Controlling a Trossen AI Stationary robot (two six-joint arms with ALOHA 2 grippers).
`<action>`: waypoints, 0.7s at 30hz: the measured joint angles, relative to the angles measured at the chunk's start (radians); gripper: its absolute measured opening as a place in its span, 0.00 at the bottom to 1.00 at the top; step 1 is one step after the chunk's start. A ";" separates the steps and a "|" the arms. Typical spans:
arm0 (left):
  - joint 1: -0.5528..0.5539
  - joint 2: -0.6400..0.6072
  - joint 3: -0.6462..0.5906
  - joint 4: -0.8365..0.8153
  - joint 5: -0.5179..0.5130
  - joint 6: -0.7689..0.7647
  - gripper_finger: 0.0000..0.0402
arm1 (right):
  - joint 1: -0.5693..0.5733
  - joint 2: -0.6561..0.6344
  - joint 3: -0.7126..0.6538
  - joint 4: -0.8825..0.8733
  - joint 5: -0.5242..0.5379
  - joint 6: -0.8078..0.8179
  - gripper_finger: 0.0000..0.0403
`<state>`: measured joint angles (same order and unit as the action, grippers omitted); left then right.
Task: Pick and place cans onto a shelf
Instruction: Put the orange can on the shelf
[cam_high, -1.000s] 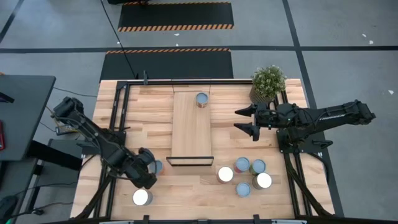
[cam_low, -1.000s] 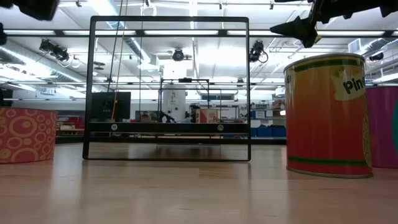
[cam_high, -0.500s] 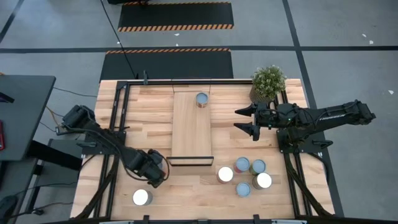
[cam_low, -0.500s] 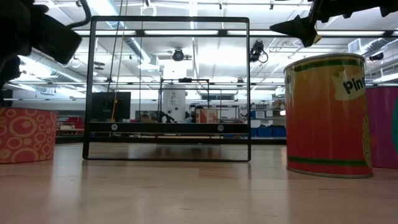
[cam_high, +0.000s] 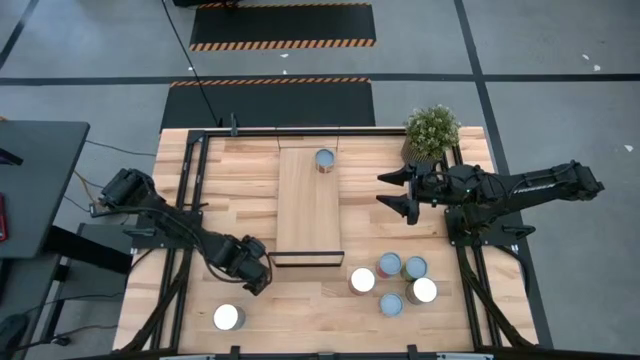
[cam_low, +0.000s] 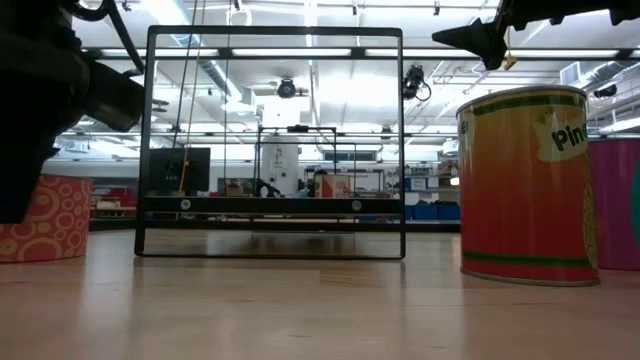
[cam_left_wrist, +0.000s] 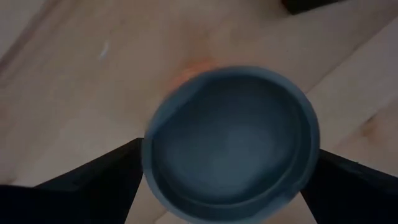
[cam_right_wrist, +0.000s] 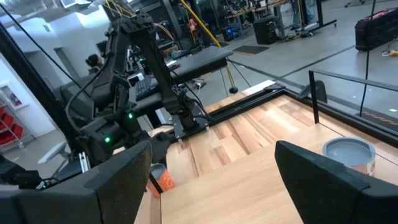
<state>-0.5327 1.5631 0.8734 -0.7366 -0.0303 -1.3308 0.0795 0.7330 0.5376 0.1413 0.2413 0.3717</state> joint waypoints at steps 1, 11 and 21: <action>0.000 0.000 0.000 -0.002 -0.005 0.001 0.97 | 0.000 0.000 0.000 0.000 0.000 0.000 0.87; 0.008 0.003 0.000 -0.022 -0.026 -0.004 0.84 | 0.000 0.000 0.000 0.000 0.000 -0.006 0.87; 0.027 -0.055 0.000 -0.126 -0.002 -0.020 0.69 | 0.000 0.000 0.000 0.000 0.000 -0.008 0.87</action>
<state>-0.5054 1.5085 0.8738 -0.8630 -0.0323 -1.3505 0.0795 0.7330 0.5373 0.1413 0.2413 0.3641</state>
